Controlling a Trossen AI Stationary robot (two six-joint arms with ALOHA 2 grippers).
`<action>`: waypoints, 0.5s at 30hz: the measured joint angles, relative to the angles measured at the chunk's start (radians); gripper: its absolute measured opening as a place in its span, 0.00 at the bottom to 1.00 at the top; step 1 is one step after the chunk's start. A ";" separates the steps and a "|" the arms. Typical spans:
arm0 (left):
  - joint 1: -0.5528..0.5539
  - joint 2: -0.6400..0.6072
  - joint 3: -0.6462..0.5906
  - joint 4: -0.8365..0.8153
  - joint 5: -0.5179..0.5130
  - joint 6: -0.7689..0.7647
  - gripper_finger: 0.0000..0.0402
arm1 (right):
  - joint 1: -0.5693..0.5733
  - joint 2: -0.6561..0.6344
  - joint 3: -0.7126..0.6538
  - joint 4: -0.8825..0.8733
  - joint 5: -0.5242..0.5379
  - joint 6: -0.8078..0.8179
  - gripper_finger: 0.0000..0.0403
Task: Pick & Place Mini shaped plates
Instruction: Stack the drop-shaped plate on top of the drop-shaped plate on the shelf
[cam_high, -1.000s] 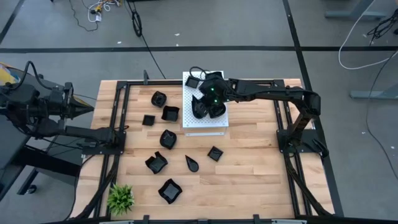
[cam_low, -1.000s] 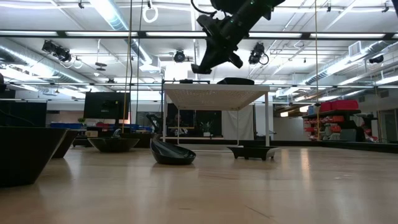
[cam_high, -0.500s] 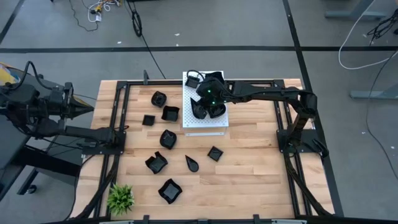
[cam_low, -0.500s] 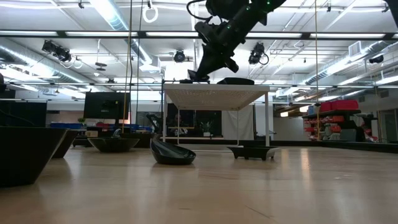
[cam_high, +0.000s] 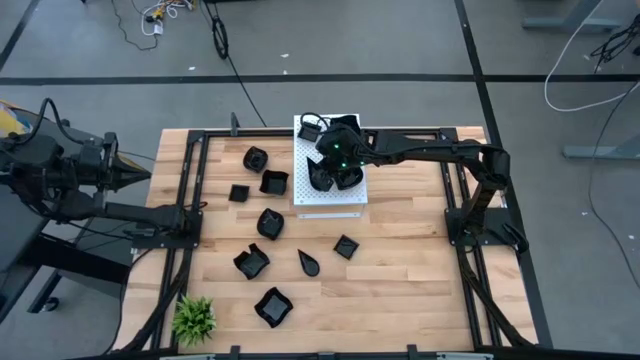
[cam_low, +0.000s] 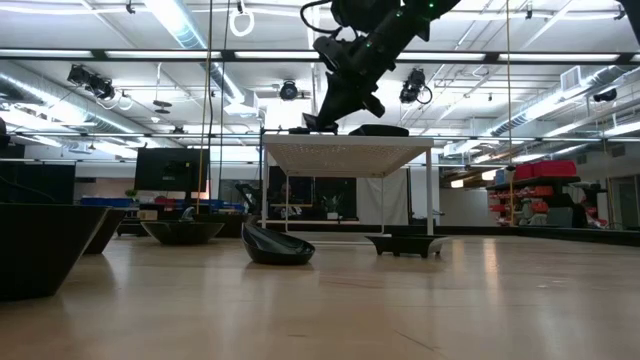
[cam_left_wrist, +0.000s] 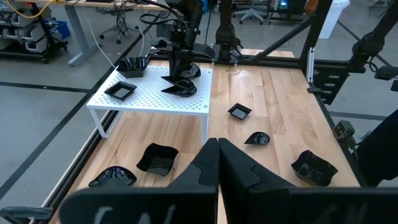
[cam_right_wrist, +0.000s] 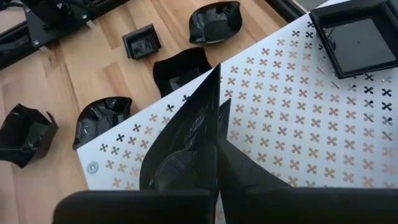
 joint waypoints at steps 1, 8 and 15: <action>0.000 0.000 0.000 0.000 0.000 0.000 0.01 | 0.000 0.000 0.000 0.000 0.000 0.000 0.02; 0.000 0.000 0.000 0.000 0.000 0.000 0.01 | 0.000 0.000 0.000 0.000 0.000 0.000 0.06; 0.000 0.000 0.000 0.000 0.000 0.000 0.01 | 0.000 0.000 0.000 0.000 0.000 0.000 0.12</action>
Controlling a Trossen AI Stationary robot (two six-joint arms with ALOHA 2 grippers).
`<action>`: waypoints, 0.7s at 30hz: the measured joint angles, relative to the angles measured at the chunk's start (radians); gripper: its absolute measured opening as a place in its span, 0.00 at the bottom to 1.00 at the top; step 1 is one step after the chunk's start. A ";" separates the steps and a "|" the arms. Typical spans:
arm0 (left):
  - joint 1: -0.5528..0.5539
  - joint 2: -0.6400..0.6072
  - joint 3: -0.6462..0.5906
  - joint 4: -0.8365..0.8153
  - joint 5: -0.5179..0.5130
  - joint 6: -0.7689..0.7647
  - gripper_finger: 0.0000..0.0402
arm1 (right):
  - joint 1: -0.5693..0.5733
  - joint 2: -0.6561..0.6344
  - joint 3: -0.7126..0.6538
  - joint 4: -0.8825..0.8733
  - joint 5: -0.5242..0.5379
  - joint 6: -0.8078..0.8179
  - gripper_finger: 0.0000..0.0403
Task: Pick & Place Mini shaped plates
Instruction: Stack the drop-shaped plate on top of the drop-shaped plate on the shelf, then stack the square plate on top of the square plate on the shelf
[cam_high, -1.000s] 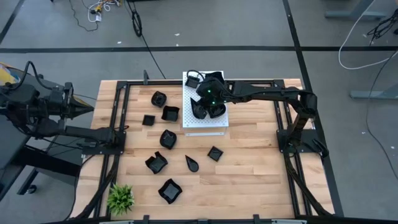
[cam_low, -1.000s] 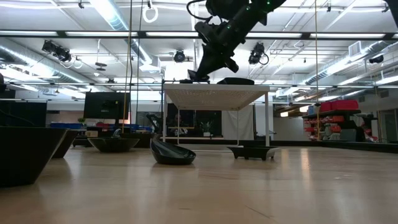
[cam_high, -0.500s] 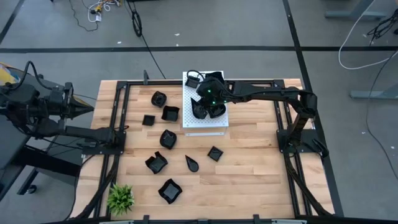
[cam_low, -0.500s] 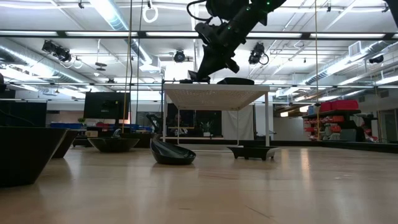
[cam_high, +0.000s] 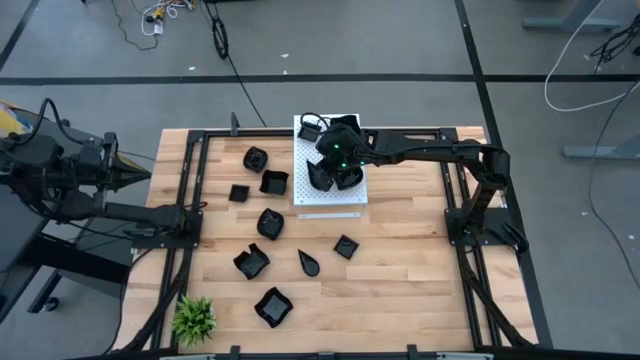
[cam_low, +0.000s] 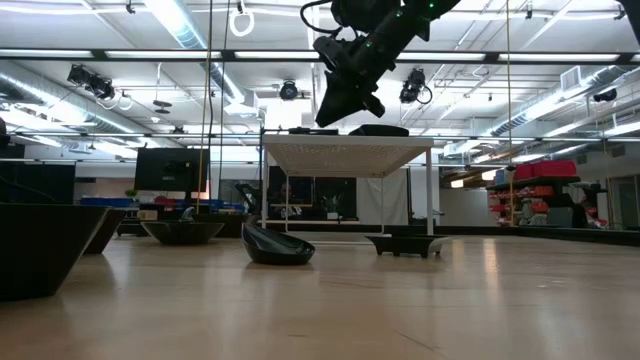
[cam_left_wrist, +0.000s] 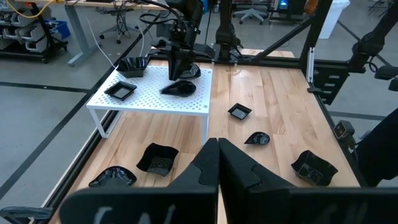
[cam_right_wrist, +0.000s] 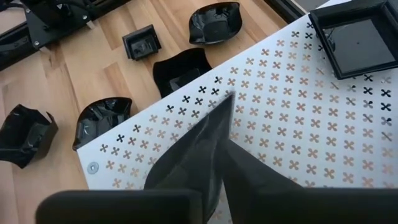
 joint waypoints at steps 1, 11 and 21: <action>0.000 0.000 0.000 0.000 0.000 0.000 0.01 | 0.000 0.000 0.000 0.000 0.000 0.000 0.13; 0.000 0.000 0.000 0.000 0.000 0.000 0.01 | -0.001 -0.012 0.000 -0.001 0.000 0.000 0.20; 0.000 0.000 0.000 0.000 0.000 0.000 0.01 | 0.042 -0.085 0.000 -0.051 -0.003 0.000 0.20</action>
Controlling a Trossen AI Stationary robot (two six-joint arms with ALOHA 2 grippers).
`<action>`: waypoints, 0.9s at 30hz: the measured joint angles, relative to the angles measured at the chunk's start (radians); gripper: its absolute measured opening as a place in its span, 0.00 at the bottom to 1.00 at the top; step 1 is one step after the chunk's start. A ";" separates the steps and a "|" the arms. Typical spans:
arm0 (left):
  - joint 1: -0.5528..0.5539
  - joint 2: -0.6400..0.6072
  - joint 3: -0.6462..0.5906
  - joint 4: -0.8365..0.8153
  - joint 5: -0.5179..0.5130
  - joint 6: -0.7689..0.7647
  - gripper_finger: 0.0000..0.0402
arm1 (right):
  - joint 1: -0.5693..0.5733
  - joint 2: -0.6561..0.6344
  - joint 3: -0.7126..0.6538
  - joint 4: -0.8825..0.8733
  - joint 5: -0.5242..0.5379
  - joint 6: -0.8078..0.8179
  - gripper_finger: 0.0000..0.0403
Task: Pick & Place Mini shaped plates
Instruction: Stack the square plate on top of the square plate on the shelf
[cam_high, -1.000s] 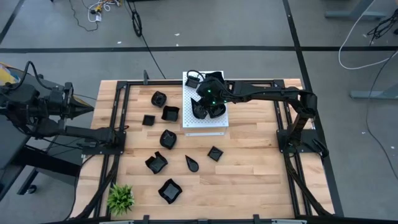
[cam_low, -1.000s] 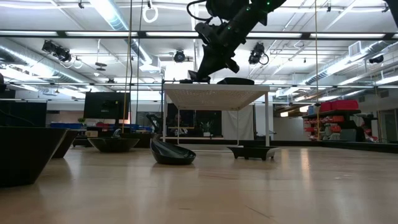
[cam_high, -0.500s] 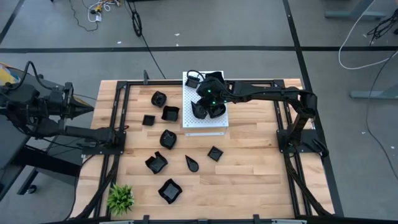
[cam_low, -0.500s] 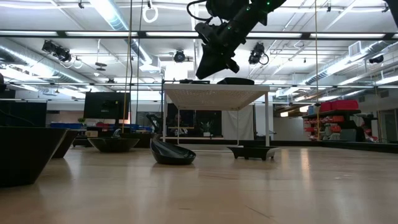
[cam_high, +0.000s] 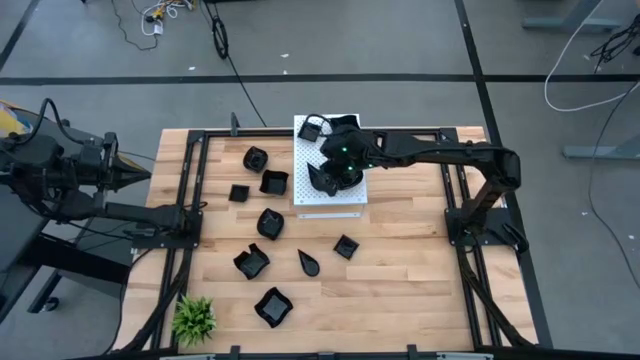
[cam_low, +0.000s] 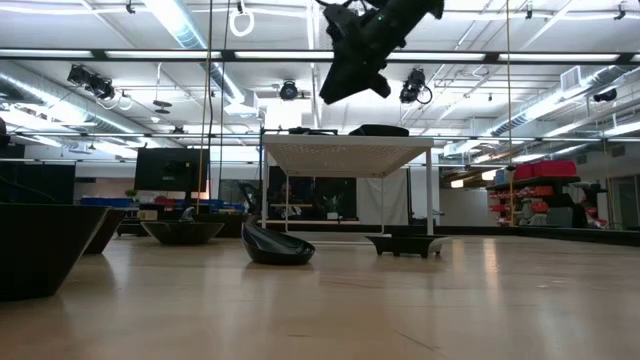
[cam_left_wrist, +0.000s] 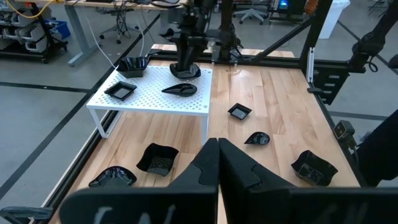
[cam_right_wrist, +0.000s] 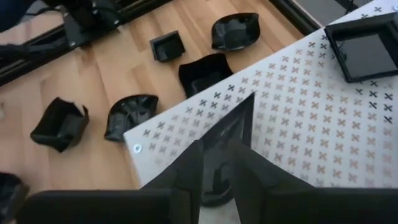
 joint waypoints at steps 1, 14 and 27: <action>0.000 0.000 0.000 0.000 0.000 0.000 0.01 | 0.004 -0.007 0.000 -0.013 0.000 0.000 0.20; 0.000 0.000 0.000 0.000 0.000 0.000 0.01 | 0.077 -0.168 -0.167 -0.148 0.001 0.142 0.20; 0.000 0.000 0.000 0.000 0.000 0.000 0.01 | 0.228 -0.293 -0.402 -0.143 0.000 0.361 0.20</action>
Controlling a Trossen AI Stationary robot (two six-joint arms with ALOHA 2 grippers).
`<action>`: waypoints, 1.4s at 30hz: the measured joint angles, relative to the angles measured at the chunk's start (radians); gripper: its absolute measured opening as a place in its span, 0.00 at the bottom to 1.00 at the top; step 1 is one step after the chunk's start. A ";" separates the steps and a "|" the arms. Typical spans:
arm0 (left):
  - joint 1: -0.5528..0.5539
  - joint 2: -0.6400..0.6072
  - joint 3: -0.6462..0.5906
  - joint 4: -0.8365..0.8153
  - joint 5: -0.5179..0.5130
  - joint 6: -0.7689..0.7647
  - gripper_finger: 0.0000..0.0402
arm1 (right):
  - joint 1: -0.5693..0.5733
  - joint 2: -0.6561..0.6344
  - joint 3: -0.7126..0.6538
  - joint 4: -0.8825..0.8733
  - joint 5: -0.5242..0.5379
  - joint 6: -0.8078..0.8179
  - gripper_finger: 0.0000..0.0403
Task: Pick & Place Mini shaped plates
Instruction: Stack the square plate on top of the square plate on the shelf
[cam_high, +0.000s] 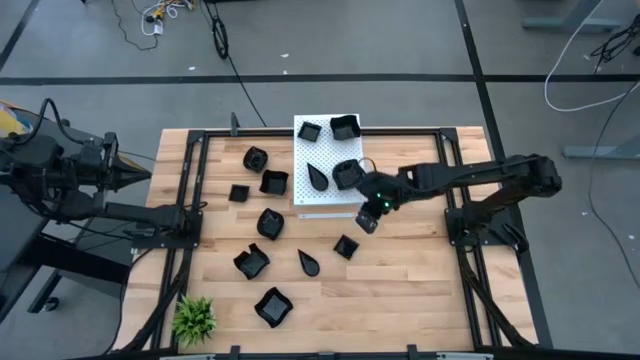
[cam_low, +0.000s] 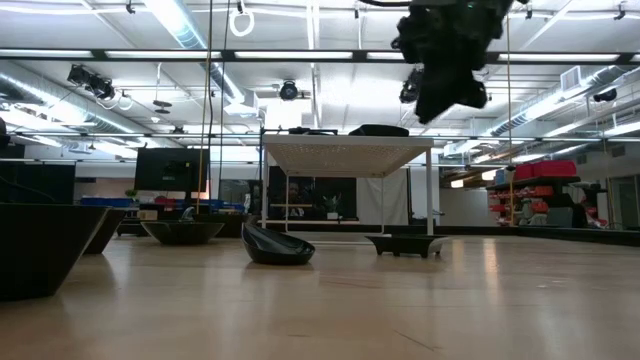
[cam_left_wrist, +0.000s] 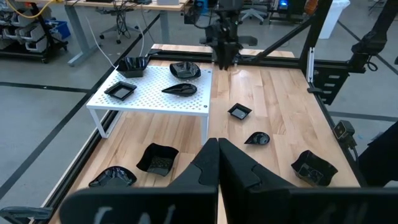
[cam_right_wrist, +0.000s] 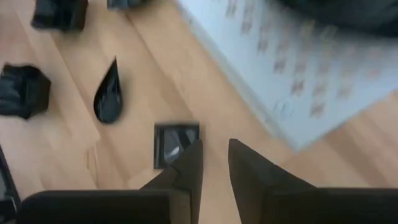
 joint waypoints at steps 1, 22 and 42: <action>0.000 0.000 0.000 0.000 0.000 0.000 0.01 | 0.012 -0.001 -0.013 0.000 0.000 0.014 0.20; 0.000 0.000 0.000 0.000 0.000 0.000 0.01 | 0.205 0.021 -0.221 0.183 0.000 0.412 0.20; 0.000 0.000 0.000 0.000 0.000 0.000 0.01 | 0.226 0.181 -0.223 0.325 0.000 0.708 0.51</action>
